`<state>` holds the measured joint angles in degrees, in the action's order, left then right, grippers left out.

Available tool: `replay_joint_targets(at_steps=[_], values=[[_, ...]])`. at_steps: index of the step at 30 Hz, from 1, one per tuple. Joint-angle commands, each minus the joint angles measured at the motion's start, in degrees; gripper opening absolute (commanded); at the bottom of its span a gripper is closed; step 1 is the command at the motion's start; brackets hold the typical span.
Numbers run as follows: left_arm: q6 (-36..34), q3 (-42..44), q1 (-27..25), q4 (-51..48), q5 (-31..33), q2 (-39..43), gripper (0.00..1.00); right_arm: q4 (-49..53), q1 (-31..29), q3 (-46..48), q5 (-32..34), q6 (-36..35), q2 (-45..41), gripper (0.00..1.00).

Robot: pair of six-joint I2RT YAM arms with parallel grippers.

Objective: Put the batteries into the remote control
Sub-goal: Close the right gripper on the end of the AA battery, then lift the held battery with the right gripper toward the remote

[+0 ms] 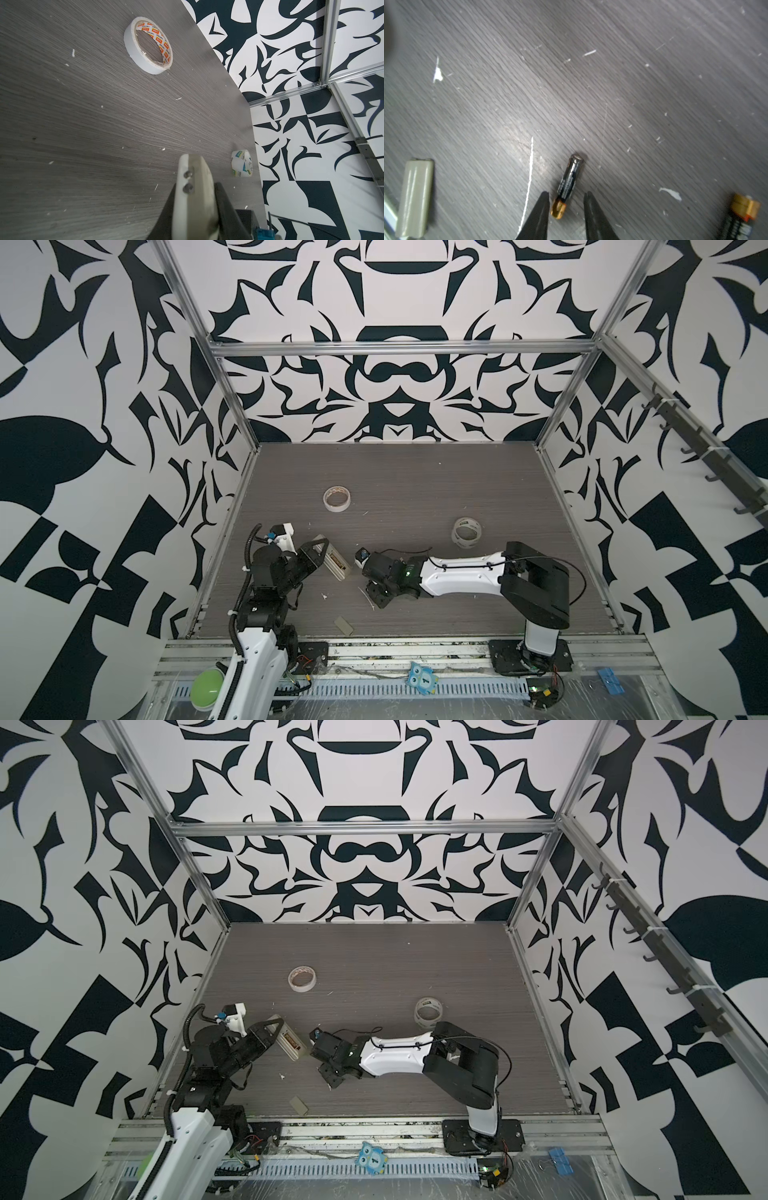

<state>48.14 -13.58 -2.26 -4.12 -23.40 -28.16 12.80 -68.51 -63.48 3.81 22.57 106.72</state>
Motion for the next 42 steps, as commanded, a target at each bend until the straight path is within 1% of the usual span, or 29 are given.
replay_joint_targets(at_steps=[1, 10, 26, 37, 42], values=[[-0.52, 0.54, 0.12, 0.25, -0.71, 0.82, 0.00, 0.21, -0.42, -1.70, 0.58, 0.42, -0.06, 0.31], [-0.51, 0.54, 0.15, 0.12, -0.64, 0.95, 0.00, 0.21, -0.48, -1.51, 0.58, 0.35, 0.41, 0.26], [0.41, 1.18, 0.10, 1.57, -0.48, 1.34, 0.00, 1.26, -0.48, -0.86, 2.21, -0.36, 0.51, 0.12], [2.36, 3.54, 0.13, 4.75, -0.06, 1.31, 0.00, 1.44, -0.76, -0.59, 3.83, -2.14, 0.61, 0.10], [3.29, 4.54, 0.11, 5.45, 0.11, 3.09, 0.00, 2.29, -0.75, -0.59, 5.05, -3.40, 0.44, 0.10]])
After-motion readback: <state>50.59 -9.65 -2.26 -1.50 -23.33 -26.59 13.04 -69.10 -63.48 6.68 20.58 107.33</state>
